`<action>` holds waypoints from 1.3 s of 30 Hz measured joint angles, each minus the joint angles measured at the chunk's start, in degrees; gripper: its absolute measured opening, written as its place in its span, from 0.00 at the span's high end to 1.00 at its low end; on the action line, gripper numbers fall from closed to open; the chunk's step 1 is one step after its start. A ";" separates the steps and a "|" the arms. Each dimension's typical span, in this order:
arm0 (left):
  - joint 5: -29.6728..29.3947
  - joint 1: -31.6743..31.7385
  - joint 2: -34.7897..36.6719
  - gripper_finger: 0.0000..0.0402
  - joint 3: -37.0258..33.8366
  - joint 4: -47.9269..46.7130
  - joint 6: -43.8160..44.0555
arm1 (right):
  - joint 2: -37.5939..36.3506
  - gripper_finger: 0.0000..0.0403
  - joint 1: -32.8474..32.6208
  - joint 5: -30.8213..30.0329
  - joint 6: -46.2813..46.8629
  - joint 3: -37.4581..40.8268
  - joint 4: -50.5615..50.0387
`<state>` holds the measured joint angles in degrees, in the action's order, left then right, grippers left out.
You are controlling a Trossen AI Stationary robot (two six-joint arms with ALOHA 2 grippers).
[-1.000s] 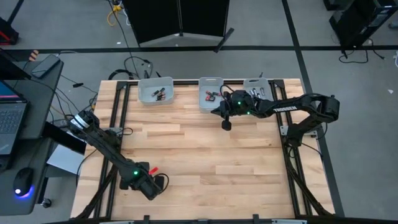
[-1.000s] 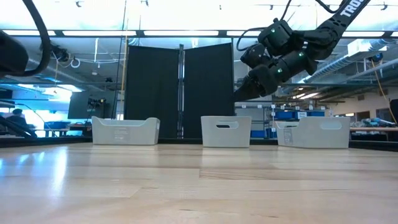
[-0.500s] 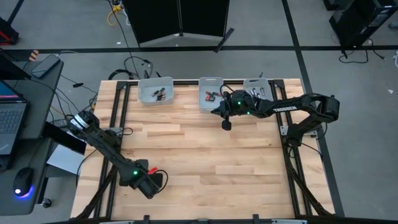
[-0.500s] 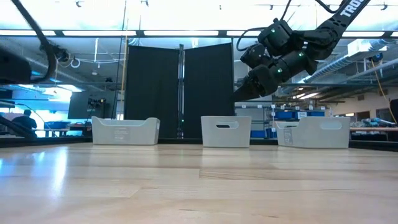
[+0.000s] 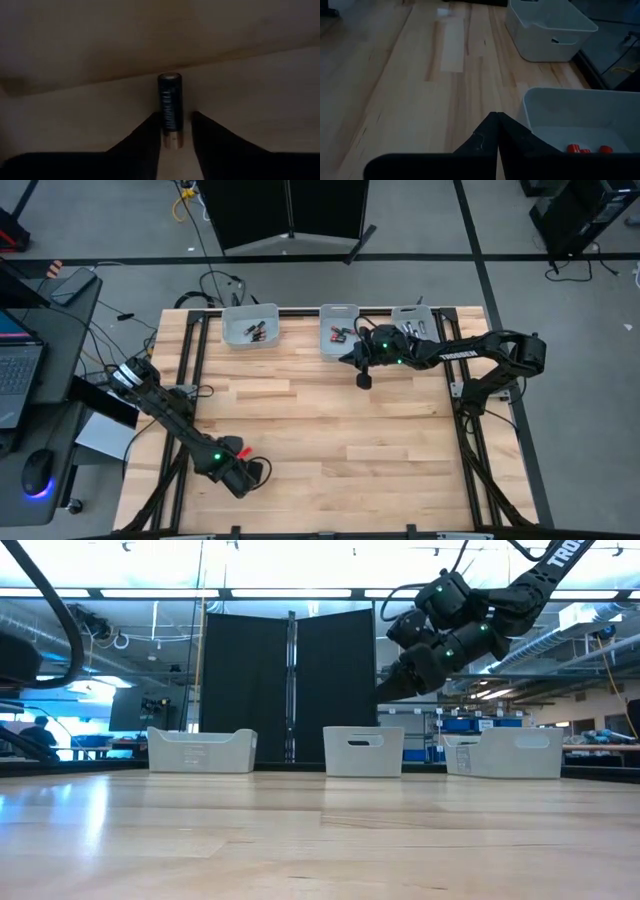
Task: Sort batteries
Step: Put the black brown battery into the left bin
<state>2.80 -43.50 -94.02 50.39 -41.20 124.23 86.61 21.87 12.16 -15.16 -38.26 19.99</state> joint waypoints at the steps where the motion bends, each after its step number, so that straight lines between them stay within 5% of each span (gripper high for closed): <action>1: 0.00 0.20 0.00 0.74 0.00 0.01 -1.18 | 0.00 0.95 0.00 0.00 0.00 0.00 0.28; 6: 0.15 2.82 0.07 0.90 0.21 0.02 -8.82 | 0.00 0.96 0.00 0.00 0.20 -0.02 1.11; 16: -5.89 17.86 4.15 0.90 0.28 -3.69 -35.20 | 0.00 0.95 0.00 0.00 1.08 -0.04 1.36; 27: -16.69 47.91 16.57 0.90 -0.02 -8.78 -72.22 | 0.00 0.97 0.00 0.00 1.49 -0.04 1.39; 39: -6.41 86.84 14.73 0.90 0.44 1.85 -105.11 | 0.00 0.97 0.00 0.00 1.68 -0.04 0.98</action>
<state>-3.61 43.34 -79.29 50.83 -39.35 19.12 86.61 21.87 12.16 -13.47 -38.30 20.97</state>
